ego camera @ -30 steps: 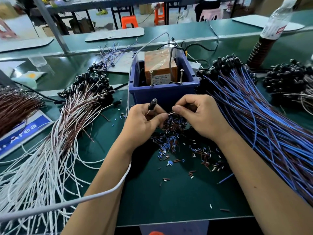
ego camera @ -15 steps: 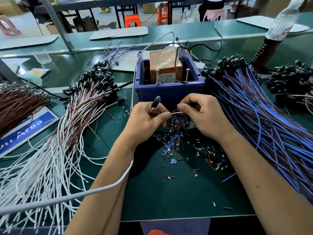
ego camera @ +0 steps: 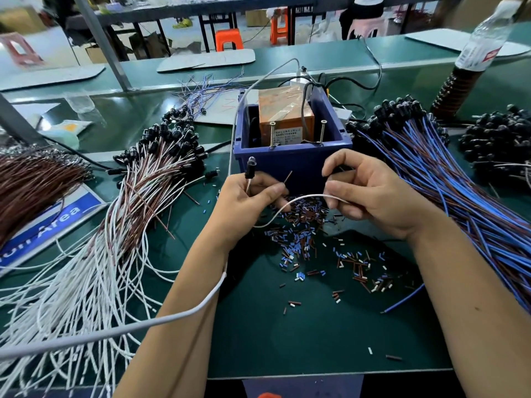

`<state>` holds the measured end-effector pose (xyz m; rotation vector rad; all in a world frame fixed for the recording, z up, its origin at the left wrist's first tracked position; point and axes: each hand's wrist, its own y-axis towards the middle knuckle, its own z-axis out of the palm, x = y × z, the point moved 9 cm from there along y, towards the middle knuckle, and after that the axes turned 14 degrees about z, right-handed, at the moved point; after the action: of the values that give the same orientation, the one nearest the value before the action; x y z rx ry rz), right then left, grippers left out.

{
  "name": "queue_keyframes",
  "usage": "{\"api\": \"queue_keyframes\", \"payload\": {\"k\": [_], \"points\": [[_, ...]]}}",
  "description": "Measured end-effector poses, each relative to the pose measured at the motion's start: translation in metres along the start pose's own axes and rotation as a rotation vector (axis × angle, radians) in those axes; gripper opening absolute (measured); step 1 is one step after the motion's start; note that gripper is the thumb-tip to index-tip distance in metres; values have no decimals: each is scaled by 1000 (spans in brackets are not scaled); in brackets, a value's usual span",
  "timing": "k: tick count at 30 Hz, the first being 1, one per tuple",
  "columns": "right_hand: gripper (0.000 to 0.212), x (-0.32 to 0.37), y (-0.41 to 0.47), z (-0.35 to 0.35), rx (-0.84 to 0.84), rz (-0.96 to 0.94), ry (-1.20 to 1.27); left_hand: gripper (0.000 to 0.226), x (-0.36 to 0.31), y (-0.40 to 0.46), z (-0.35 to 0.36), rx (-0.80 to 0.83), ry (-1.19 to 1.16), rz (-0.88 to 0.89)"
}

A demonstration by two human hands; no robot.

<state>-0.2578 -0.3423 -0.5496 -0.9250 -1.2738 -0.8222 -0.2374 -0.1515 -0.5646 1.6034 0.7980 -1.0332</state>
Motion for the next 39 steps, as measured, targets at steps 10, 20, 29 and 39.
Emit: {"api": "queue_keyframes", "payload": {"k": [10, 20, 29, 39], "points": [[28, 19, -31, 44, 570, -157, 169, 14, -6, -1, 4, 21, -103, 11], [28, 8, -10, 38, 264, -36, 103, 15, -29, -2, 21, 111, -503, 93], [18, -29, -3, 78, 346, 227, -257, 16, -30, -8, 39, 221, -561, 10], [12, -12, 4, 37, 111, 119, -19, 27, -17, -10, 44, 217, -640, -119]]}}
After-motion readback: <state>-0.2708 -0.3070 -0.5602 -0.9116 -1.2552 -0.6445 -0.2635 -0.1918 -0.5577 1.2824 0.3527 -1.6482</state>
